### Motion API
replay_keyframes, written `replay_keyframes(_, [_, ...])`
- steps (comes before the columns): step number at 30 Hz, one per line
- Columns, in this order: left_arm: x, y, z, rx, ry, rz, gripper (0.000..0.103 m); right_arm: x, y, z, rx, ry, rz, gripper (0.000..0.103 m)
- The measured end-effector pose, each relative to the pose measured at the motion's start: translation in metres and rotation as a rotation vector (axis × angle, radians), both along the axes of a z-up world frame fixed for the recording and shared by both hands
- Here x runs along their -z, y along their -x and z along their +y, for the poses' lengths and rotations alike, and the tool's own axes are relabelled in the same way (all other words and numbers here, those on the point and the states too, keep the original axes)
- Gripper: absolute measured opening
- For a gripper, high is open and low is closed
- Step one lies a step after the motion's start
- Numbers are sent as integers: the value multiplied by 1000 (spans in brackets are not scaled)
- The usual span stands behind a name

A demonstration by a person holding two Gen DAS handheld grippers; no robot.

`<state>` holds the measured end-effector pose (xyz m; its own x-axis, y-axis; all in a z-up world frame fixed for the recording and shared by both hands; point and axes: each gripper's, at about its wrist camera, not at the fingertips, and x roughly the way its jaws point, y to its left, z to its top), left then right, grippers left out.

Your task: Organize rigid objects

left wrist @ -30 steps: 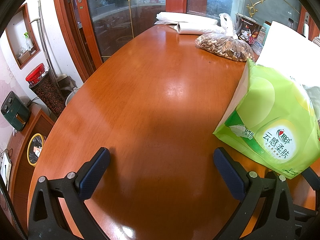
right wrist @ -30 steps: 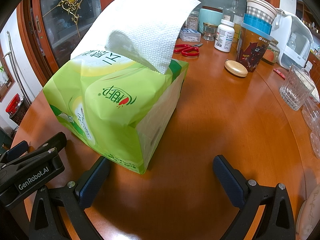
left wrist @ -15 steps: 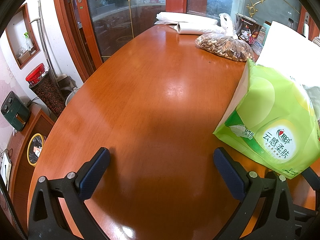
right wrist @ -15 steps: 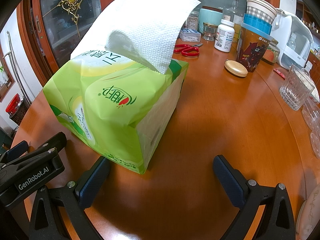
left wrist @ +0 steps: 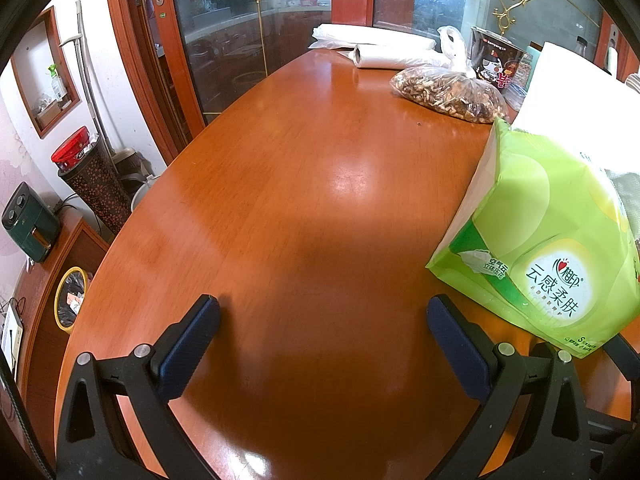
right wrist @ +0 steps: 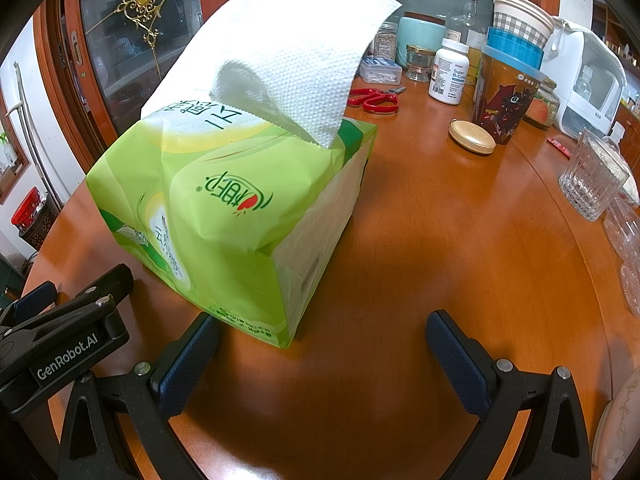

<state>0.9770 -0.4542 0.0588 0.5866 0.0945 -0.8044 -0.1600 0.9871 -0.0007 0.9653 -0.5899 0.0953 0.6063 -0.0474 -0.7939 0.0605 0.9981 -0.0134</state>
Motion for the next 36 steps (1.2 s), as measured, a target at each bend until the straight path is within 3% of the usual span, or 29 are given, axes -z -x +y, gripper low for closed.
replay_keyframes(4, [8,1,0,0,0,1,103,0,0,0,0,0,0,103])
replay_keyframes(6, [-1,0,0,0,0,1,103,0,0,0,0,0,0,103])
replay_keyframes(8, [13,2,1,0,0,1,103,0,0,1,0,0,0,103])
replay_keyframes(9, [-1,0,0,0,-1,1,103,0,0,1,0,0,0,103])
replay_keyframes(11, [12,2,1,0,-1,2,103,0,0,1,0,0,0,103])
replay_keyframes(12, [-2,0,0,0,-1,2,103,-1,1,1,0,0,0,103])
replay_keyframes(14, [24,4,1,0,-1,2,103,0,0,0,0,0,0,103])
replay_keyframes(19, [8,2,1,0,-1,3,103,0,0,0,0,0,0,103])
replay_keyframes(25, [17,4,1,0,-2,4,103,0,1,1,0,0,0,103])
replay_keyframes(36, [7,3,1,1,-2,6,103,0,0,0,0,0,0,103])
